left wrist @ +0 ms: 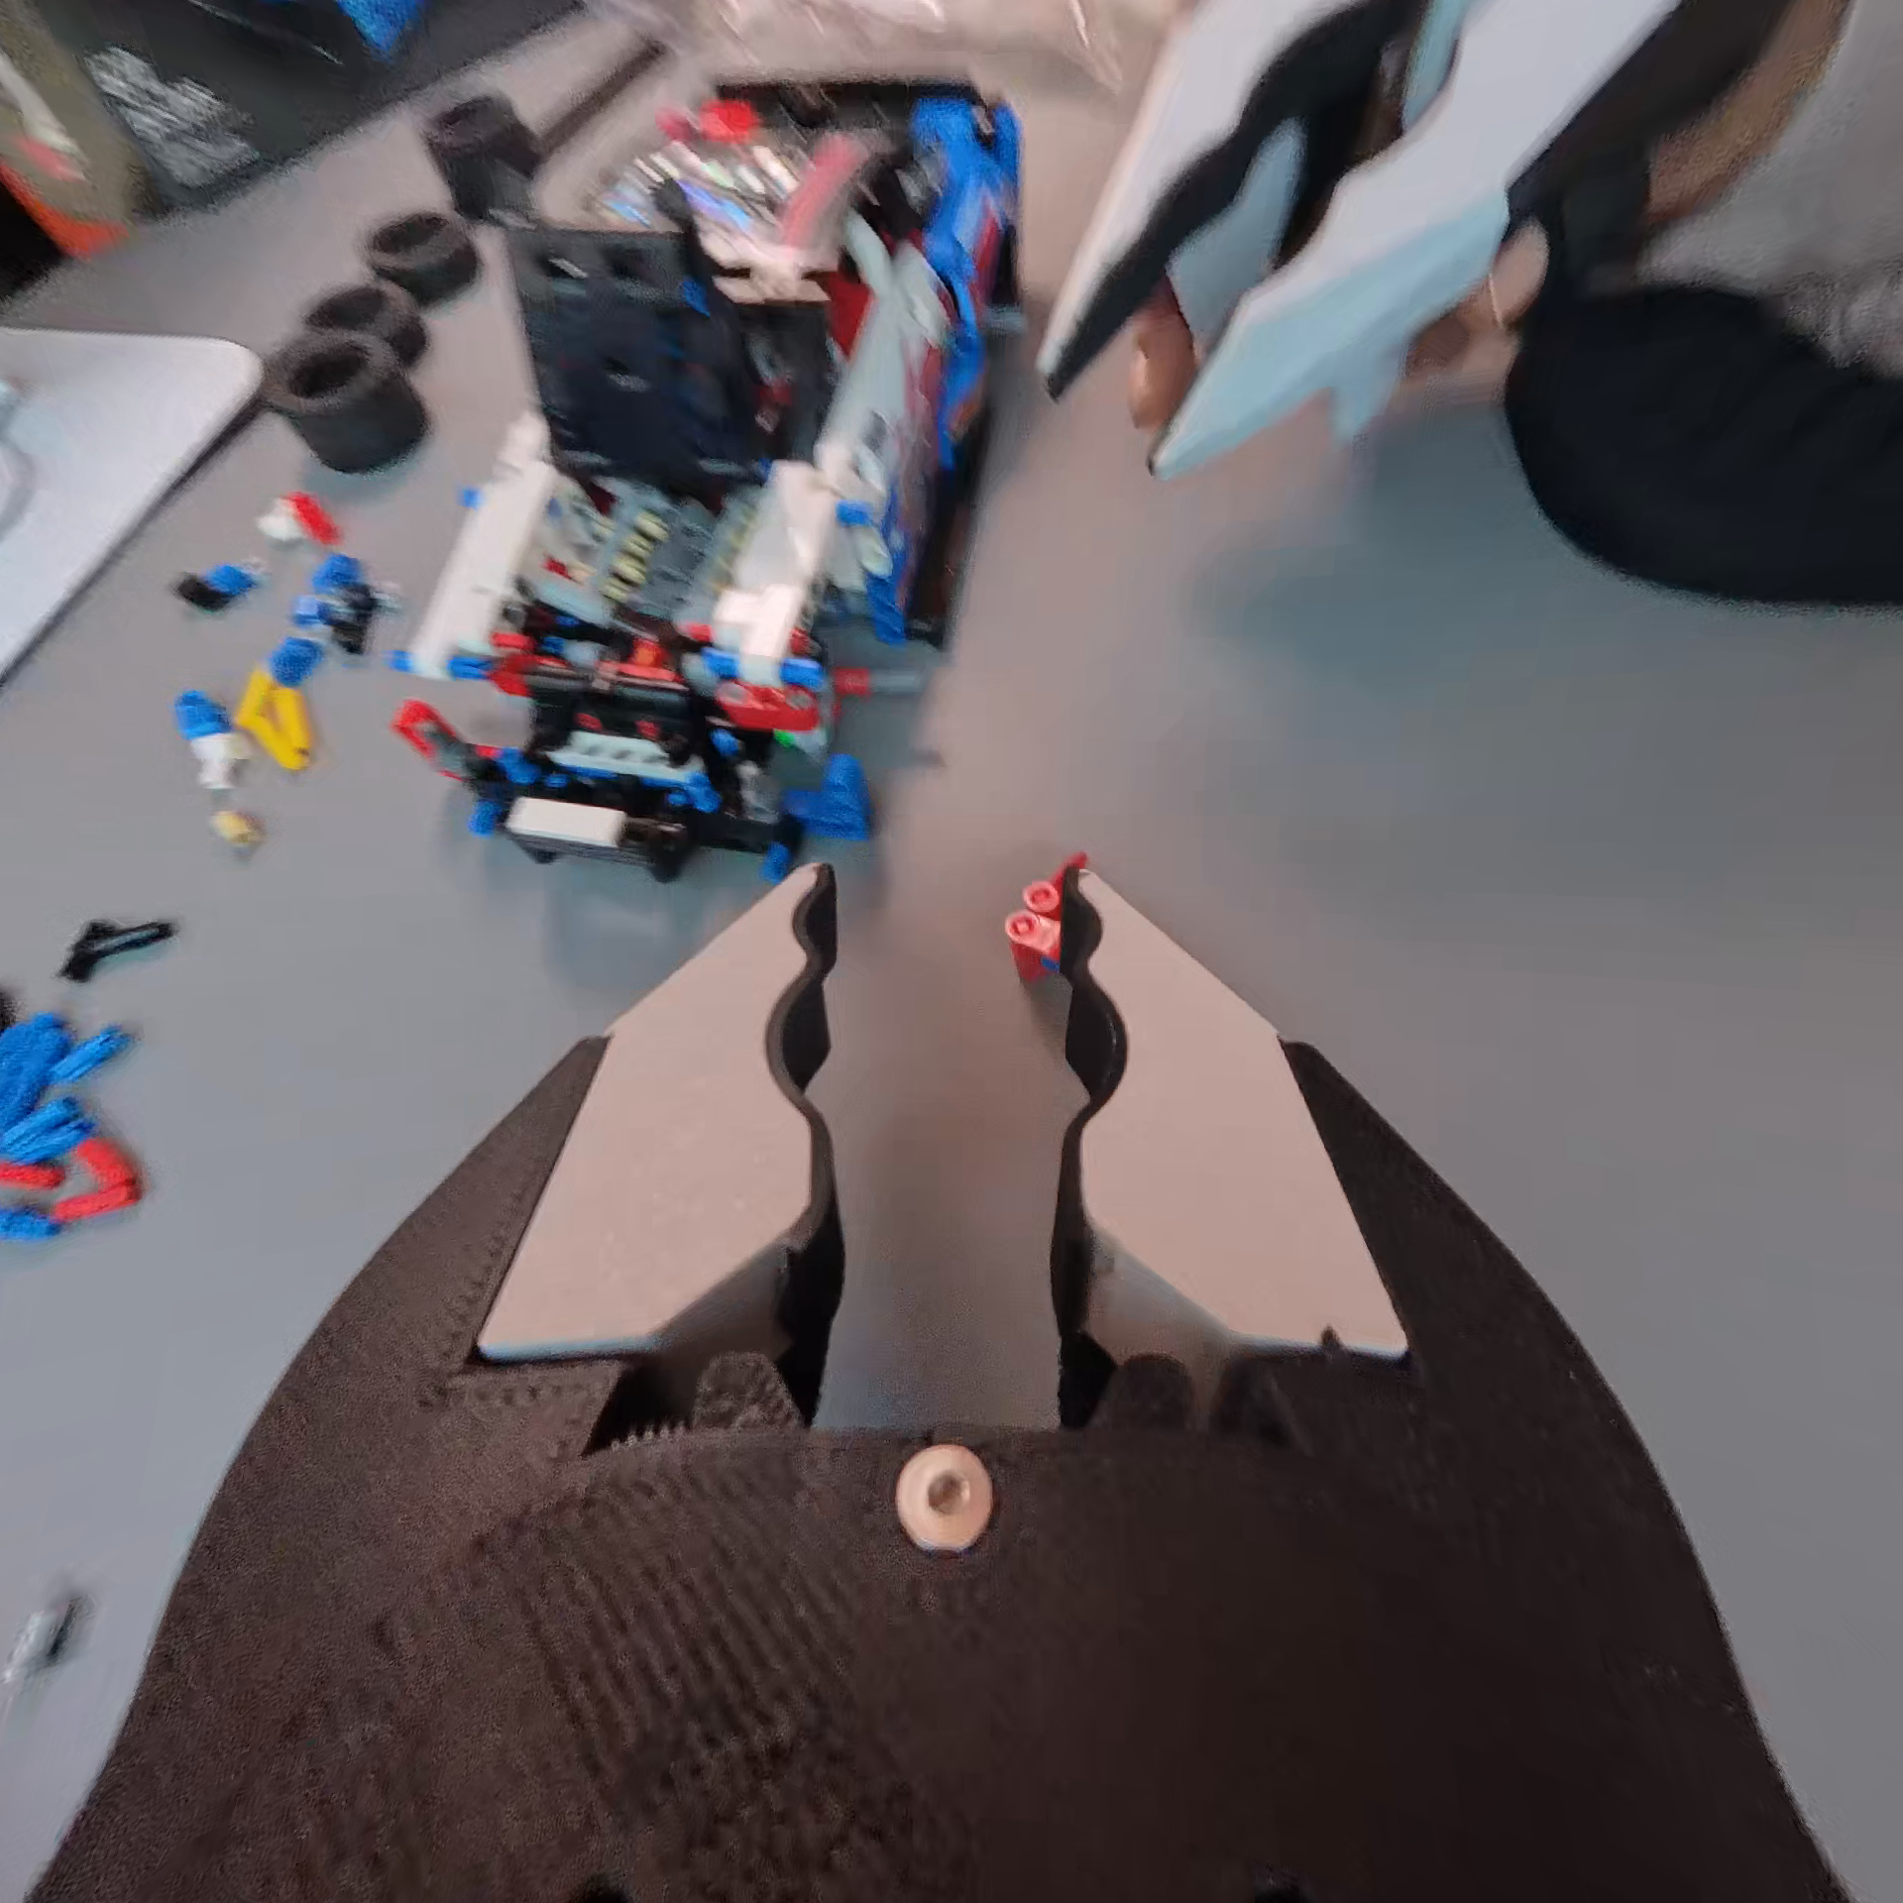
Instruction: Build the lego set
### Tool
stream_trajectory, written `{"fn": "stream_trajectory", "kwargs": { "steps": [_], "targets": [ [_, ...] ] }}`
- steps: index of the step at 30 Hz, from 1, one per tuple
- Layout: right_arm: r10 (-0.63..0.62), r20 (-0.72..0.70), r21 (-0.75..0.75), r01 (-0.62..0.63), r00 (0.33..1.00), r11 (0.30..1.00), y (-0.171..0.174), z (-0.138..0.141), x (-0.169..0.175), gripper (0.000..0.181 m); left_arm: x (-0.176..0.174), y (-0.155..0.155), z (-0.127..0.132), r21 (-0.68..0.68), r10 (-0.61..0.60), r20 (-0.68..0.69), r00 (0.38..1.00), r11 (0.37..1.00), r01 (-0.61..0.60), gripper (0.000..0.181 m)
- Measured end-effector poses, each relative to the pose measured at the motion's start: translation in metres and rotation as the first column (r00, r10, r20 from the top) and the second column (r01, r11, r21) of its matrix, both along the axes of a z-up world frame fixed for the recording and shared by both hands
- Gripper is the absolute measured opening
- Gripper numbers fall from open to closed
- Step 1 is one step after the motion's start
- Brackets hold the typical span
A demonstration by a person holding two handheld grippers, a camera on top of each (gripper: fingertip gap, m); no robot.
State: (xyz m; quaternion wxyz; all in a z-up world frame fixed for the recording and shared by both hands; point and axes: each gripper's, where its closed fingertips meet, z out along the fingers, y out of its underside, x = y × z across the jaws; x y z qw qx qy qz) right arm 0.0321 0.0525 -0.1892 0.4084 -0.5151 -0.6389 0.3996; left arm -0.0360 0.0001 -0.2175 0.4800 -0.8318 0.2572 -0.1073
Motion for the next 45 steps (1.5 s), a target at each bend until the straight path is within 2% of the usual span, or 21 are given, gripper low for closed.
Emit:
{"fn": "stream_trajectory", "kwargs": {
  "steps": [1,3,6,8,12,14,15,18,24,30,33,35,36,38,40,41,42,45],
  "targets": [
    [-0.056,-0.028,-0.015,0.056,0.998,0.998,0.005,0.008,0.000,0.029,-0.010,0.002,0.019,0.052,0.074,0.096,0.993,0.996,-0.079,0.046],
    [-0.186,-0.085,-0.051,0.182,0.979,0.982,0.013,0.028,0.005,0.038,-0.032,-0.002,0.058,0.148,0.189,0.289,0.938,0.960,-0.239,0.053],
    [-0.375,-0.143,-0.073,0.368,0.916,0.927,0.017,0.049,0.028,0.062,-0.067,-0.035,0.096,0.300,0.343,0.384,0.857,0.831,-0.468,0.063],
    [-0.462,-0.185,-0.058,0.460,0.867,0.886,0.015,0.055,0.052,0.075,-0.079,-0.067,0.101,0.352,0.430,0.368,0.824,0.756,-0.552,0.070],
    [-0.585,-0.231,-0.045,0.592,0.777,0.805,0.013,0.049,0.101,0.091,-0.098,-0.114,0.085,0.351,0.607,0.325,0.725,0.635,-0.688,0.075],
    [-0.607,-0.236,-0.090,0.605,0.759,0.791,0.013,0.043,0.115,0.096,-0.101,-0.119,0.076,0.349,0.625,0.325,0.710,0.618,-0.704,0.079],
    [-0.612,-0.245,-0.109,0.606,0.752,0.788,0.013,0.043,0.119,0.096,-0.103,-0.119,0.074,0.342,0.632,0.328,0.702,0.613,-0.712,0.086],
    [-0.624,-0.254,-0.152,0.607,0.739,0.780,0.017,0.043,0.122,0.096,-0.107,-0.118,0.071,0.323,0.651,0.323,0.687,0.607,-0.726,0.094],
    [-0.623,-0.238,-0.151,0.605,0.746,0.782,0.018,0.039,0.118,0.096,-0.105,-0.118,0.071,0.326,0.634,0.334,0.697,0.616,-0.717,0.099],
    [-0.601,-0.281,-0.174,0.576,0.748,0.799,0.015,0.045,0.119,0.088,-0.102,-0.114,0.067,0.326,0.649,0.282,0.706,0.627,-0.707,0.115],
    [-0.604,-0.283,-0.182,0.577,0.745,0.796,0.016,0.045,0.120,0.086,-0.102,-0.114,0.066,0.326,0.658,0.270,0.703,0.624,-0.710,0.117],
    [-0.605,-0.288,-0.173,0.581,0.743,0.796,0.016,0.046,0.120,0.083,-0.101,-0.115,0.068,0.334,0.655,0.281,0.701,0.619,-0.711,0.111],
    [-0.599,-0.299,-0.165,0.578,0.743,0.799,0.014,0.048,0.121,0.076,-0.099,-0.115,0.069,0.336,0.645,0.285,0.709,0.625,-0.704,0.099],
    [-0.551,-0.346,-0.123,0.546,0.759,0.829,0.000,0.059,0.118,0.050,-0.096,-0.115,0.073,0.349,0.642,0.276,0.715,0.627,-0.697,0.076],
    [-0.429,-0.431,-0.080,0.440,0.794,0.895,-0.039,0.084,0.103,0.016,-0.086,-0.106,0.074,0.365,0.616,0.231,0.753,0.663,-0.654,0.033],
    [-0.361,-0.468,-0.074,0.371,0.807,0.926,-0.065,0.096,0.092,0.004,-0.082,-0.098,0.076,0.376,0.616,0.204,0.761,0.669,-0.641,0.013],
    [-0.294,-0.487,-0.073,0.297,0.823,0.952,-0.094,0.107,0.077,0.001,-0.080,-0.089,0.077,0.389,0.627,0.178,0.759,0.664,-0.639,0.000],
    [-0.070,-0.436,0.012,0.084,0.897,0.996,-0.181,0.120,0.024,0.000,-0.074,-0.051,0.077,0.409,0.672,0.088,0.735,0.648,-0.642,0.000]
  ]
}}
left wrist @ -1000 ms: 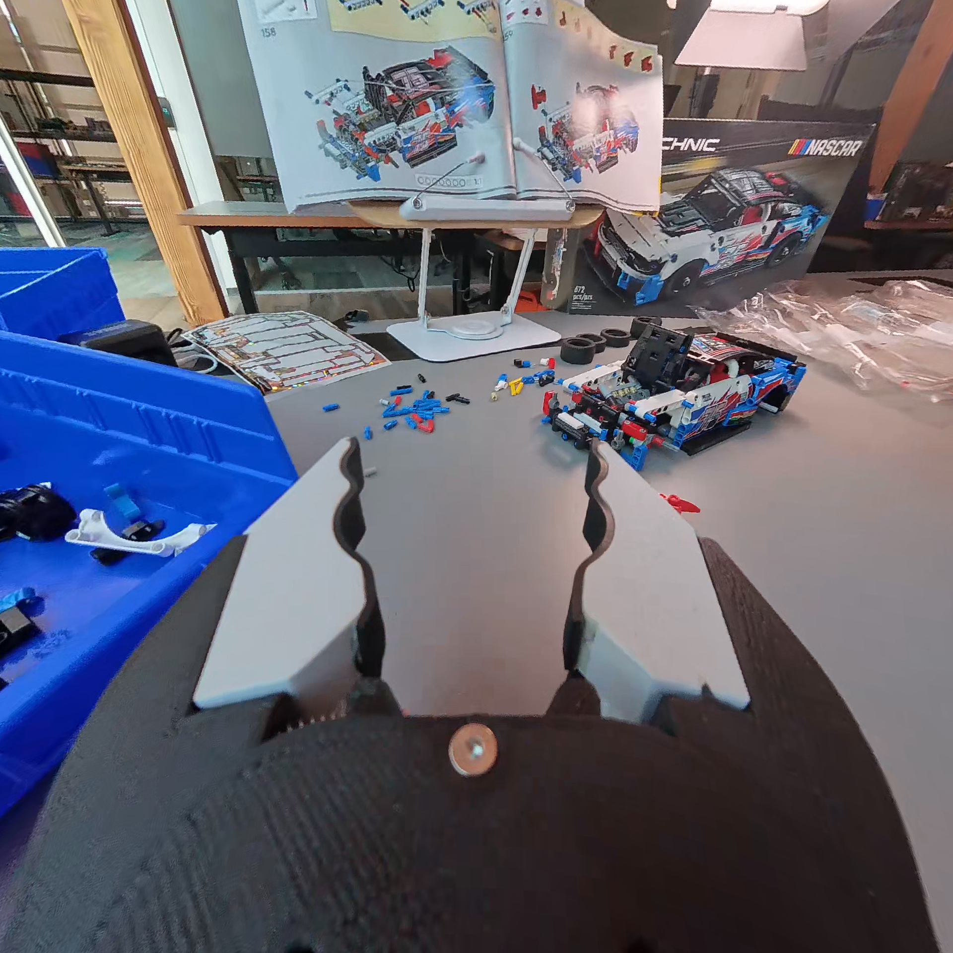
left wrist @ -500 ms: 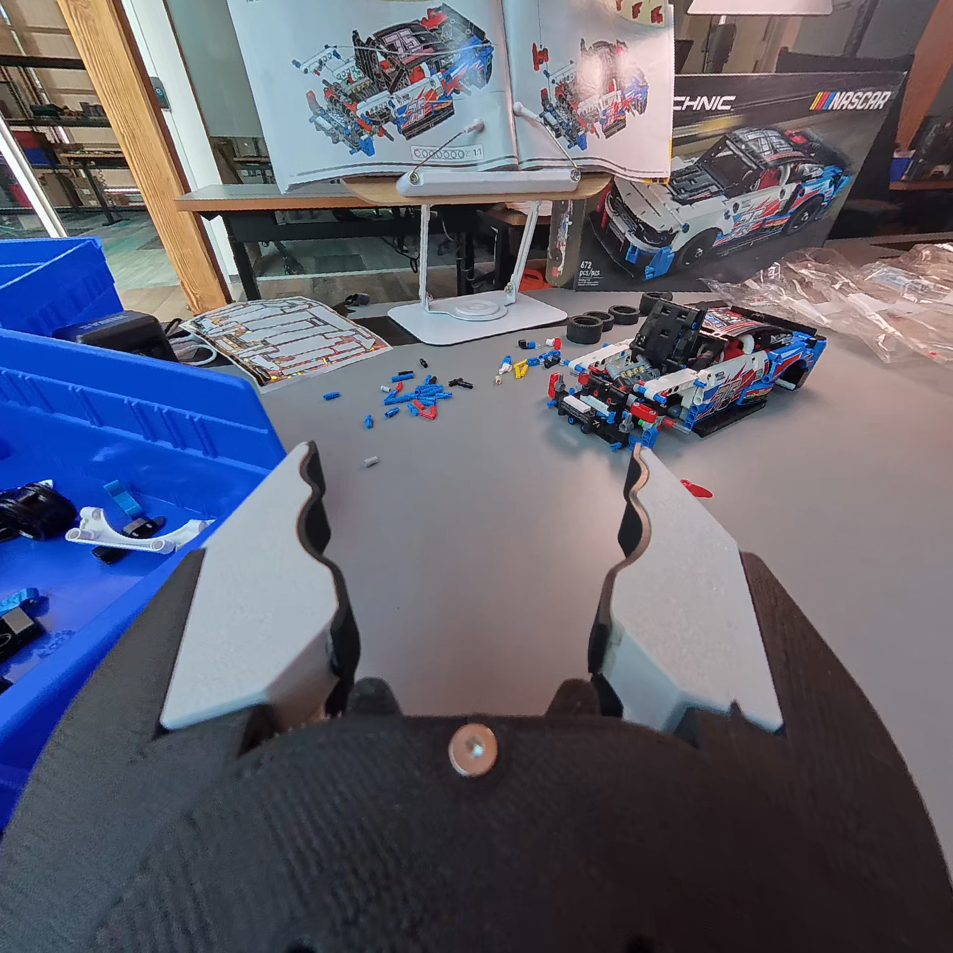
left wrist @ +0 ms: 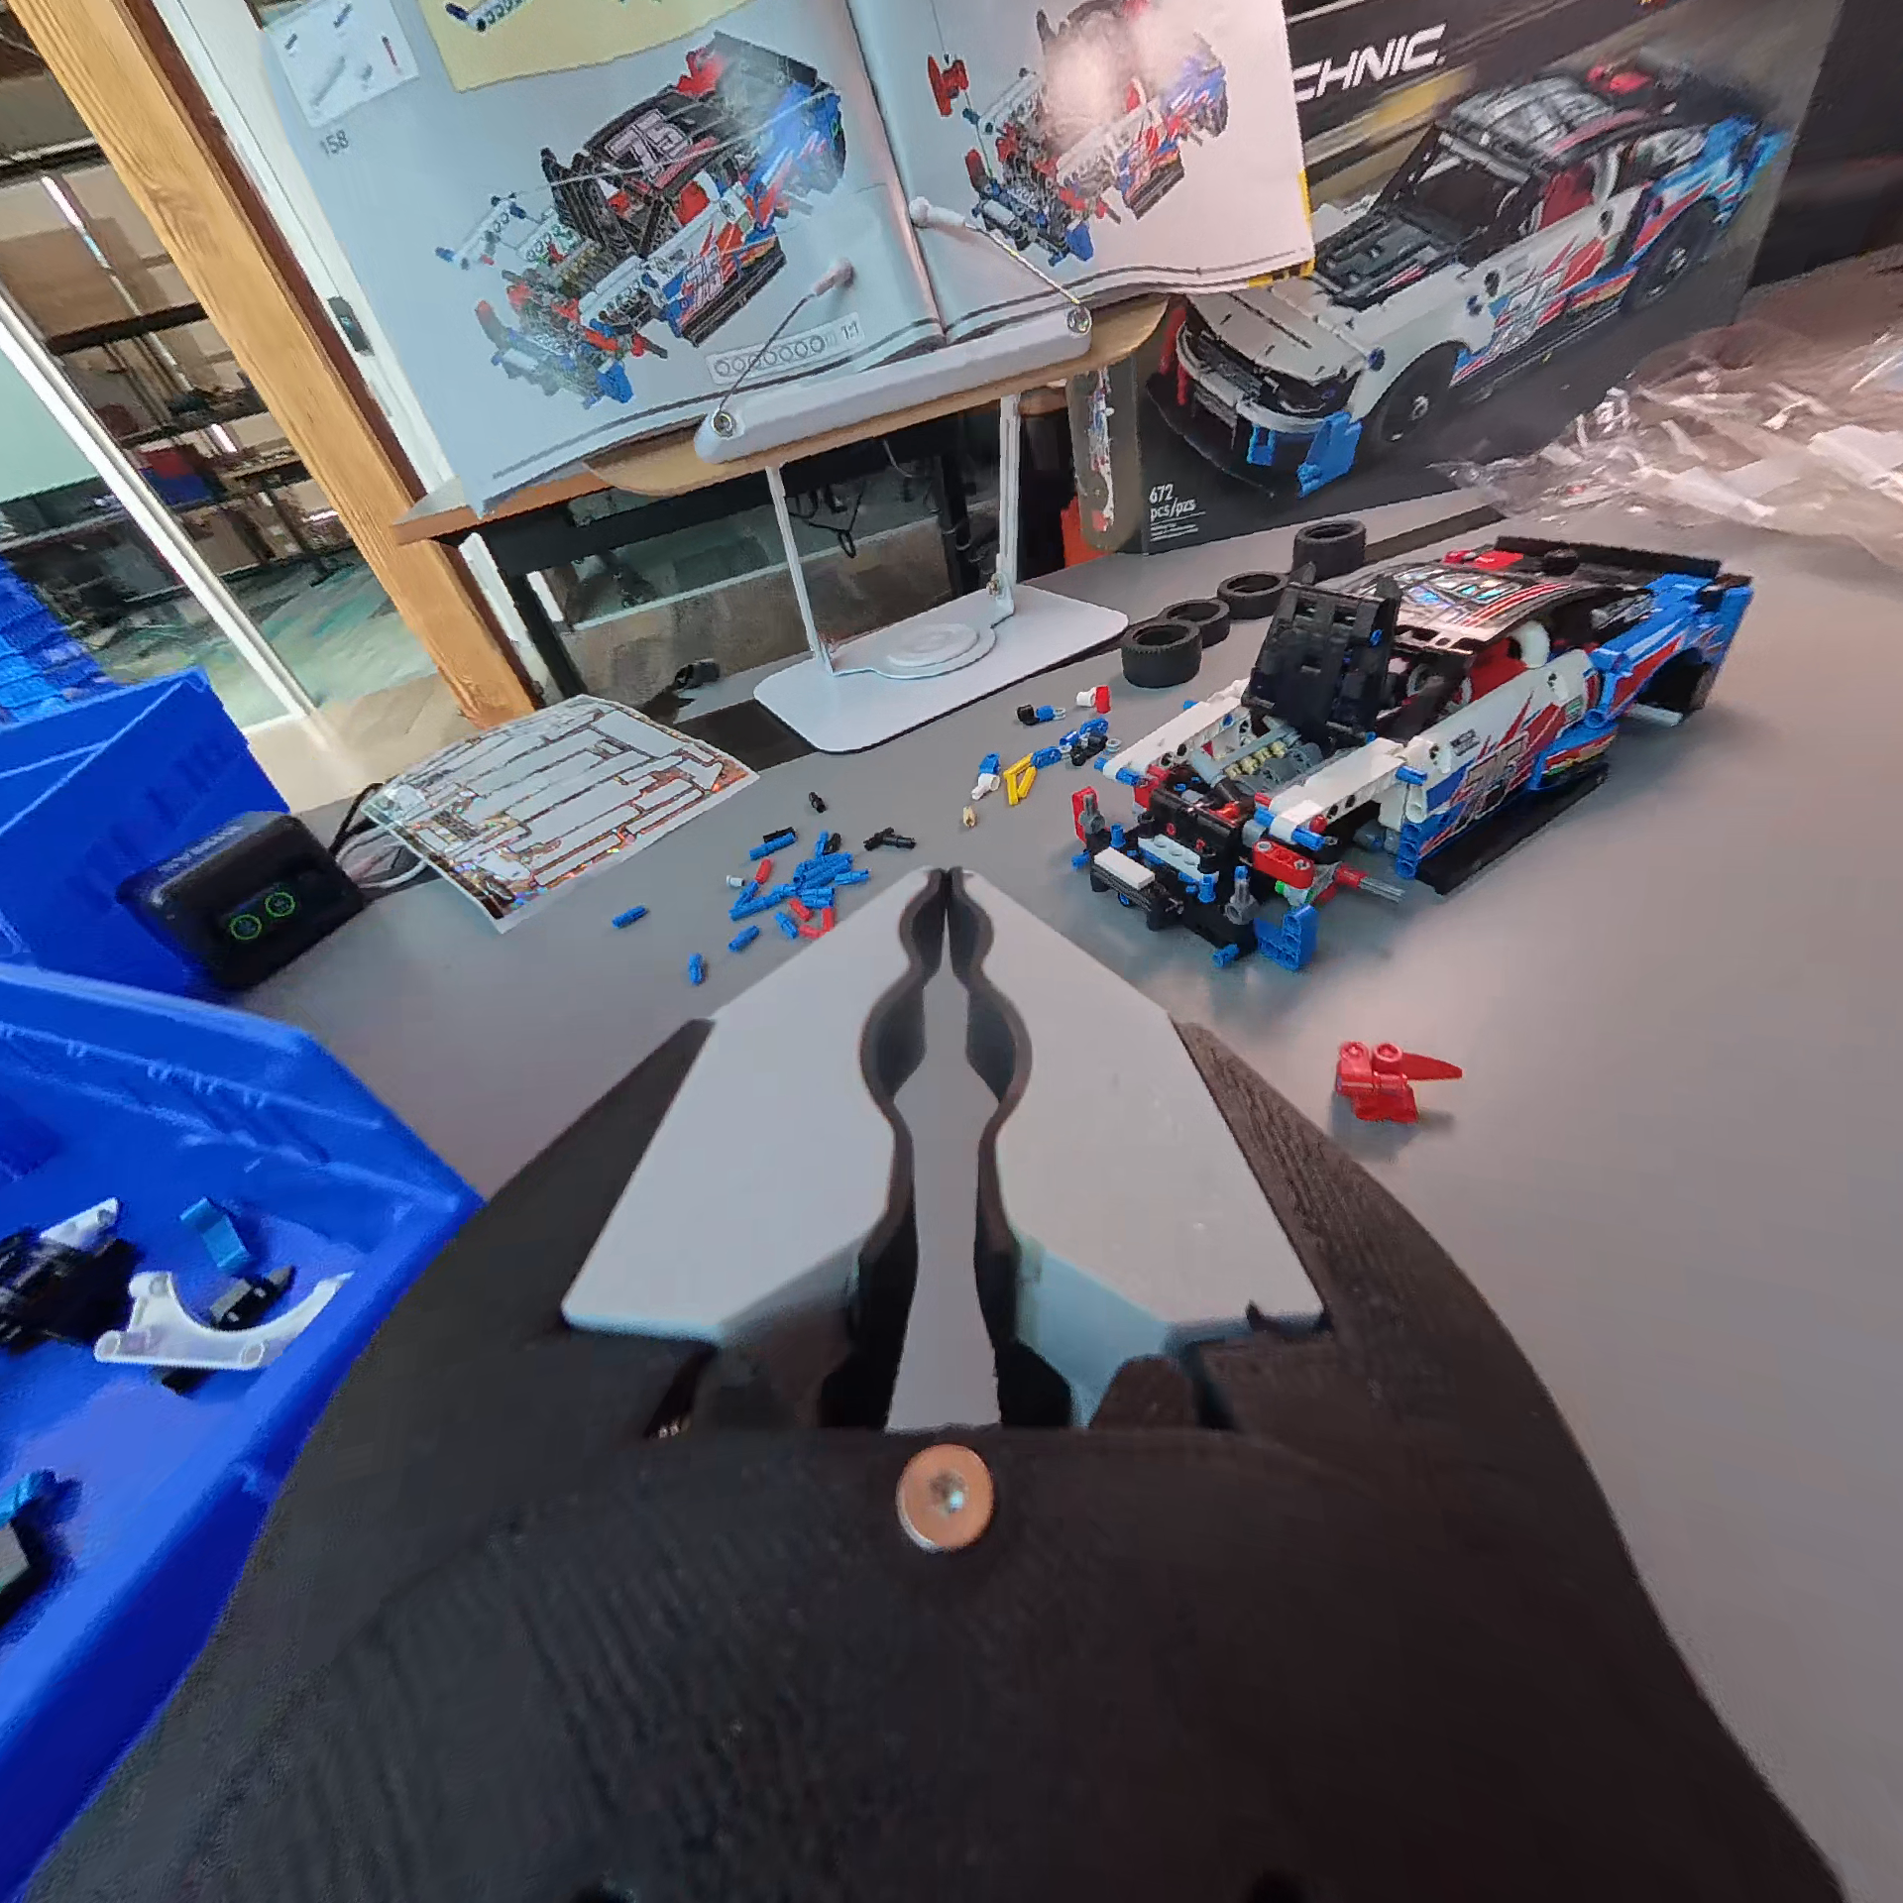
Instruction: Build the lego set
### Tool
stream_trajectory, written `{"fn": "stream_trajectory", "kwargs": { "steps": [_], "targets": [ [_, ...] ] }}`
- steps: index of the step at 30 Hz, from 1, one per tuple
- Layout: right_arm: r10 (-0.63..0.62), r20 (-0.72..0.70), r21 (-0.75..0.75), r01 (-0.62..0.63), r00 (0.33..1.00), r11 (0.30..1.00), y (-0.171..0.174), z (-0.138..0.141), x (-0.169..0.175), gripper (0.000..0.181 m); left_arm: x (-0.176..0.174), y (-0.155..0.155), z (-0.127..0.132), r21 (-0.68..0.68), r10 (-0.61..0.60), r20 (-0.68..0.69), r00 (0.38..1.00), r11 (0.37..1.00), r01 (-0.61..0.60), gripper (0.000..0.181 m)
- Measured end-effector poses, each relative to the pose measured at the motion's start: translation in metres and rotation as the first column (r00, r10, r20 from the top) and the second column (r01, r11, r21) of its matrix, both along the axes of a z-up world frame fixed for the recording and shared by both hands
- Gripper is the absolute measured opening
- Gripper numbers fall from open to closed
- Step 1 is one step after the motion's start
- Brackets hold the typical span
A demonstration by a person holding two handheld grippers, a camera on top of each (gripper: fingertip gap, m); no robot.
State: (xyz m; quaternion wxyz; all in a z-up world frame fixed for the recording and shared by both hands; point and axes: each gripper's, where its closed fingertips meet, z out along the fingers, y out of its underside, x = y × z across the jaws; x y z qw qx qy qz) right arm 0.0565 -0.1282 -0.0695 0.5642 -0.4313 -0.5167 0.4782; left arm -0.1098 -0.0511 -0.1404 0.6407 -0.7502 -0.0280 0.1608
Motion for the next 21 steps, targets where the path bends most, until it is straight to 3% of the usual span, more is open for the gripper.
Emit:
{"fn": "stream_trajectory", "kwargs": {
  "steps": [3,7,13,21],
  "targets": [
    [0.072,0.084,0.067,-0.078,0.994,0.995,-0.049,0.001,-0.045,0.000,0.003,0.038,-0.006,-0.043,0.057,-0.086,0.995,0.997,-0.061,0.000],
    [0.046,0.195,0.016,-0.050,0.980,0.999,-0.047,-0.022,-0.079,0.000,0.001,0.066,-0.011,-0.074,0.092,-0.142,0.986,0.992,-0.103,0.000],
    [0.013,0.232,-0.030,-0.006,0.973,1.000,-0.029,-0.037,-0.088,0.000,-0.011,0.069,-0.011,-0.074,0.145,-0.205,0.968,0.984,-0.164,0.000],
    [0.001,0.273,-0.044,0.012,0.962,0.999,-0.031,-0.047,-0.090,0.000,-0.024,0.060,-0.007,-0.051,0.220,-0.280,0.935,0.969,-0.243,0.000]
  ]
}}
